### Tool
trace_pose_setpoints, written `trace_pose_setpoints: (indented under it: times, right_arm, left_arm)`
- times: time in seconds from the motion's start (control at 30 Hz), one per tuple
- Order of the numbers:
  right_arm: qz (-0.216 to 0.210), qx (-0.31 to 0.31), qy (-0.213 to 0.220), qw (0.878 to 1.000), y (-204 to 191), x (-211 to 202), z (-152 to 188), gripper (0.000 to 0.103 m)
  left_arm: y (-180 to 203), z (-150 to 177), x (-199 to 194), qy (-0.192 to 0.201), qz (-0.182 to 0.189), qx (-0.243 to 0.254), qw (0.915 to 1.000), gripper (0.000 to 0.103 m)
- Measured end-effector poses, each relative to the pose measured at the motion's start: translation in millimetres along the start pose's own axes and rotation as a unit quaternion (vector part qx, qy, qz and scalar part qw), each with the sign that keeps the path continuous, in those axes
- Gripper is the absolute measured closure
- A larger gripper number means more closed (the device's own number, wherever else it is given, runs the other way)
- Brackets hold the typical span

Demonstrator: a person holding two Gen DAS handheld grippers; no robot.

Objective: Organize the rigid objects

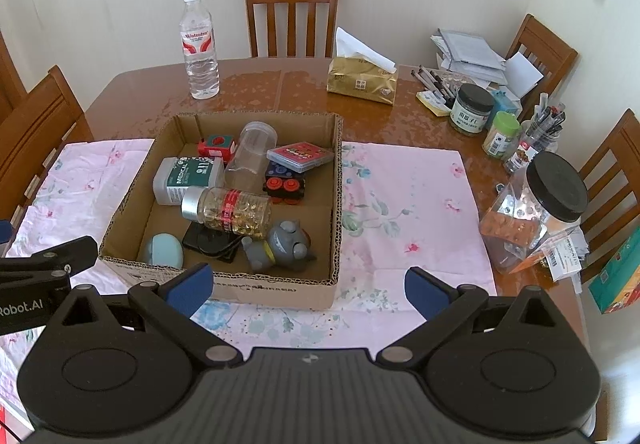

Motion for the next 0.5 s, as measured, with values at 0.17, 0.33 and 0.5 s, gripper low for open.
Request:
trace_pose_setpoints:
  times: [0.17,0.33,0.5]
  right_arm:
    - [0.0,-0.001,0.003,1.0,0.3,-0.6,-2.0,0.0]
    - [0.001,-0.001,0.005,1.0,1.8,-1.2,-3.6,0.0]
    - [0.001,-0.001,0.005,1.0,2.1,-0.3,-4.5,0.0]
  left_arm:
    - [1.0,-2.0,-1.3,0.0,-0.003,-0.002,1.0,0.003]
    - [1.7,-2.6,-2.0,-0.002,-0.005,-0.001,1.0,0.003]
    - [2.1,-3.0,-1.9,-0.006,-0.007,-0.002,1.0,0.003]
Point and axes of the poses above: each gripper's, at about its wrist camera, not at the fingertips, and x roughly the way its jaws point, y to its right, z to its underside, the point moved 6 cm from there along x, roughly the way its jaws point, and after that the axes turned 3 degrees about -z, right-handed, at the moved point
